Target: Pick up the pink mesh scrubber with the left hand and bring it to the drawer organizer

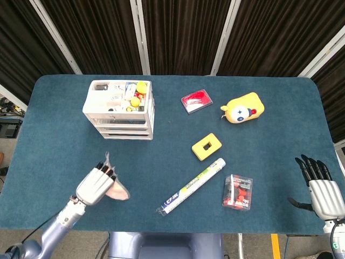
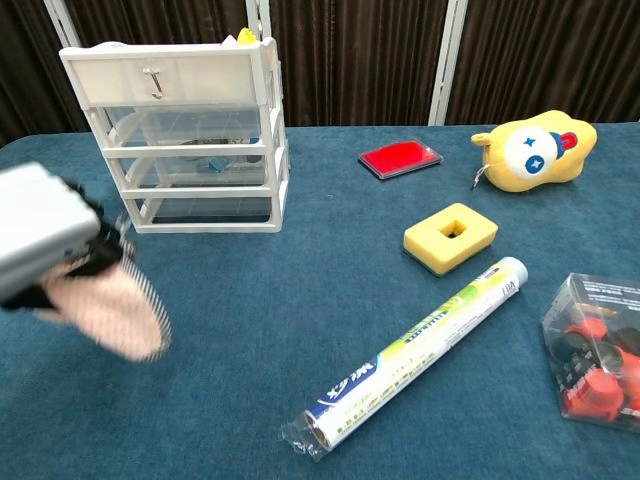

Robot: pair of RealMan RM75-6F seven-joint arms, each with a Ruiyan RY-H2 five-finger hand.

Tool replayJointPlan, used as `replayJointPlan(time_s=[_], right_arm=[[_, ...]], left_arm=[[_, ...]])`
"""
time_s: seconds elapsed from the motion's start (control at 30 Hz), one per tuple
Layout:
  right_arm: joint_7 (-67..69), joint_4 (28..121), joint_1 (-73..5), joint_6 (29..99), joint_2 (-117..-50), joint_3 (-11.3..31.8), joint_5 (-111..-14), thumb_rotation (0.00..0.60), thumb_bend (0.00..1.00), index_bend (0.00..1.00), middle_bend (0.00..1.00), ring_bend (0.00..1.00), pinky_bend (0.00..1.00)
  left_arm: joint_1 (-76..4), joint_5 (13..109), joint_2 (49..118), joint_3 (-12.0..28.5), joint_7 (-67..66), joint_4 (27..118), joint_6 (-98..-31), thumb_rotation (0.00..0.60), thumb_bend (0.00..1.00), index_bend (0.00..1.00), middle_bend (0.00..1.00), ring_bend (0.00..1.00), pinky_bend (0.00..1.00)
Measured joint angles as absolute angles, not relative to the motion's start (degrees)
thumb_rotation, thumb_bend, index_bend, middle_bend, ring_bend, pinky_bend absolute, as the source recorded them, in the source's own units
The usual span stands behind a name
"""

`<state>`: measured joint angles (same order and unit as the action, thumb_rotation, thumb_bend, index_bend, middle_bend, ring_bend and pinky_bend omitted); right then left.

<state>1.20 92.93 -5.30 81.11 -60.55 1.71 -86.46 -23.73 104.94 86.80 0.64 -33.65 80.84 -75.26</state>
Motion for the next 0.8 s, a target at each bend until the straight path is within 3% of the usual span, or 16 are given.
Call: replayJointPlan(time_s=[0.37, 0.8], right_arm=[[1.0, 93.0, -5.3, 81.1, -60.6, 1.8, -86.3, 0.6, 0.0, 0.0, 0.0, 0.0, 0.0], [1.1, 92.9, -5.4, 81.0, -60.6, 1.9, -86.2, 0.6, 0.0, 0.0, 0.0, 0.0, 0.0]], left_arm=[[-33.8, 110.3, 81.5, 7.2, -29.3, 76.8, -76.1, 0.6, 0.58, 0.9, 0.72, 0.61, 0.56], [-34.4, 107.6, 83.8, 7.5, -26.9, 73.9, -78.5, 0.6, 0.58, 0.91, 0.72, 0.61, 0.56]])
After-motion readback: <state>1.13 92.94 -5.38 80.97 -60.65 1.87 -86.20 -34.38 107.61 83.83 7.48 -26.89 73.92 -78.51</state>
